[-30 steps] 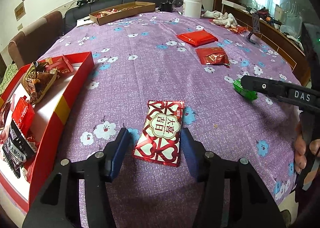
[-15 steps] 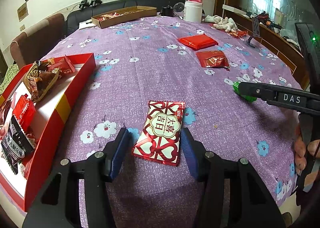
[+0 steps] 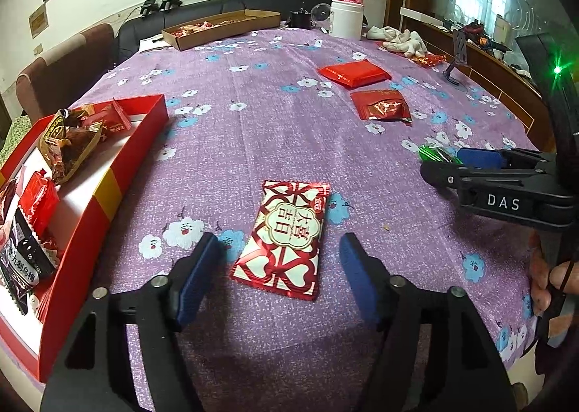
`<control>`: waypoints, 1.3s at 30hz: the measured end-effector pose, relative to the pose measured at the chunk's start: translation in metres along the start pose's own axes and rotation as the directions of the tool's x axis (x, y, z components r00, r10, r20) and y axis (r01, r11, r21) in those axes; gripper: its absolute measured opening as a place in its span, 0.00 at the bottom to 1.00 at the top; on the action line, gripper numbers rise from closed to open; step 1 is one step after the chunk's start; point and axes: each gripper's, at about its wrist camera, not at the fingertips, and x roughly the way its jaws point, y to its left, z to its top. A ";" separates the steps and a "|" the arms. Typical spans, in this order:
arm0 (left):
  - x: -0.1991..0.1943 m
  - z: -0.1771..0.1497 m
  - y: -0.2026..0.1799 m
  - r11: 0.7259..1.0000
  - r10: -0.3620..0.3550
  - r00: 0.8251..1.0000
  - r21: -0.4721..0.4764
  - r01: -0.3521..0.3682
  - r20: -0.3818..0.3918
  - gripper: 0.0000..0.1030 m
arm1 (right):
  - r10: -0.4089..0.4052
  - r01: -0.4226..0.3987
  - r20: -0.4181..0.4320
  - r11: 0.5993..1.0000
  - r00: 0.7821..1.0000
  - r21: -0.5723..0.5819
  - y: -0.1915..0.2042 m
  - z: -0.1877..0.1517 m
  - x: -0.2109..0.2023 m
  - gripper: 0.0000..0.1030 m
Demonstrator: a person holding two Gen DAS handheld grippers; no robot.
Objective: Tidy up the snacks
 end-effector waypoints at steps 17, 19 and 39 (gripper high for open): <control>0.005 0.003 -0.003 1.000 0.019 0.999 -0.003 -0.019 -0.033 0.87 | 0.051 -0.050 -0.013 0.998 0.999 0.049 -0.011 -0.005 -0.003 0.92; 0.004 0.003 -0.003 1.000 0.015 0.999 -0.003 -0.015 -0.033 0.87 | 0.030 -0.030 -0.004 0.998 1.000 0.054 -0.011 -0.004 -0.003 0.85; 0.000 0.004 0.013 1.000 -0.013 1.000 -0.010 0.012 -0.023 0.66 | -0.032 0.032 -0.001 0.999 0.999 0.010 0.003 0.006 0.004 0.59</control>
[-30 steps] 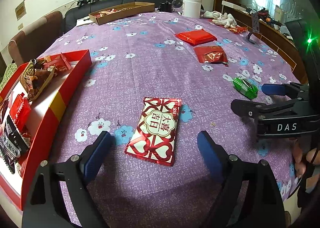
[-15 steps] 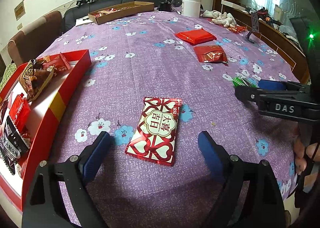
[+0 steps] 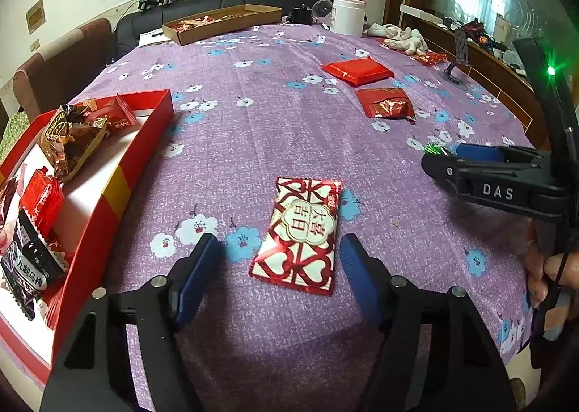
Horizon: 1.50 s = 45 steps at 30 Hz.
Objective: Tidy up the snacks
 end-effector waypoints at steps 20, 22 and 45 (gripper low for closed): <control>-0.001 0.001 0.004 1.000 0.030 1.000 -0.008 -0.030 -0.001 0.40 | 0.018 -0.018 0.017 1.000 1.000 0.000 0.000 -0.005 -0.006 0.41; -0.002 0.001 0.004 1.000 0.028 1.000 -0.009 -0.028 -0.003 0.39 | 0.014 -0.014 0.014 1.000 1.000 -0.002 0.003 -0.007 -0.008 0.41; -0.022 -0.019 -0.009 0.998 -0.049 0.999 0.026 0.049 -0.021 0.39 | 0.147 -0.147 -0.020 0.989 0.989 0.019 0.023 -0.033 -0.031 0.40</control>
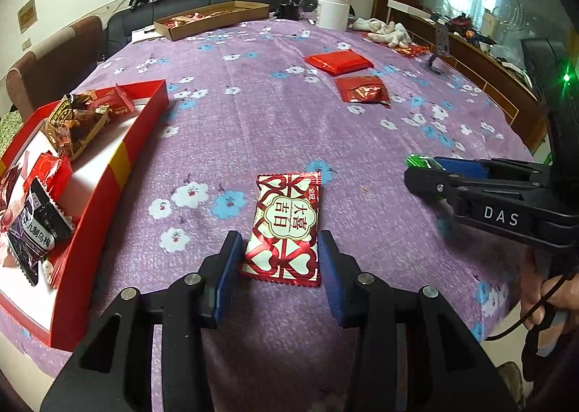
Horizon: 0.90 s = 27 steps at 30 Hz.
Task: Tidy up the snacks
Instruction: 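Lift the red-and-white packet with left while right lifts the green packet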
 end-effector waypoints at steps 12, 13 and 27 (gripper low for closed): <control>-0.002 -0.003 -0.011 1.000 -0.006 1.000 0.022 0.007 -0.015 0.39 | 0.064 -0.063 -0.005 0.997 0.998 0.031 -0.005 -0.005 -0.007 0.40; -0.002 -0.003 -0.012 1.000 -0.005 1.000 0.025 0.005 -0.015 0.39 | 0.065 -0.065 -0.005 0.997 0.998 0.030 -0.005 -0.005 -0.006 0.40; 0.000 -0.003 -0.017 0.999 0.016 1.000 0.042 -0.016 -0.018 0.39 | 0.077 -0.077 0.006 0.997 0.997 0.011 -0.005 -0.008 -0.007 0.41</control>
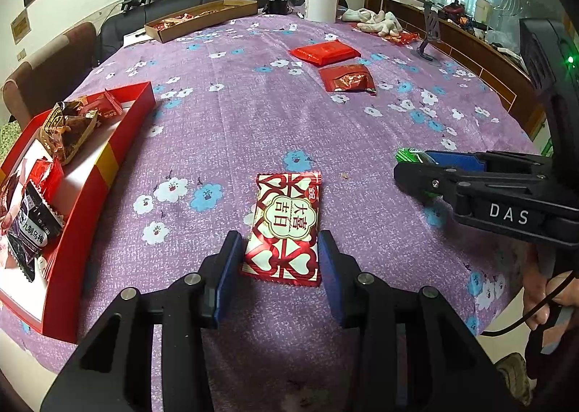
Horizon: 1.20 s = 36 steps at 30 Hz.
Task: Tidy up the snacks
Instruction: 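Lift the red-and-white packet with left while right lifts the green packet, then carry both packets over the tray and open both grippers to drop them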
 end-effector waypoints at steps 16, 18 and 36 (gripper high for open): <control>0.000 0.000 -0.001 1.000 -0.002 1.000 0.003 0.002 -0.002 0.39 | 0.003 -0.003 0.005 1.000 1.000 -0.010 0.000 -0.001 0.000 0.41; 0.000 0.001 -0.001 1.000 -0.003 1.000 0.004 0.003 -0.002 0.39 | -0.001 0.001 0.006 1.000 1.000 -0.012 0.001 -0.001 0.000 0.41; -0.001 0.002 0.007 0.999 -0.038 0.999 -0.008 0.038 0.007 0.39 | -0.031 0.030 -0.011 0.999 0.999 -0.024 0.005 0.002 0.002 0.41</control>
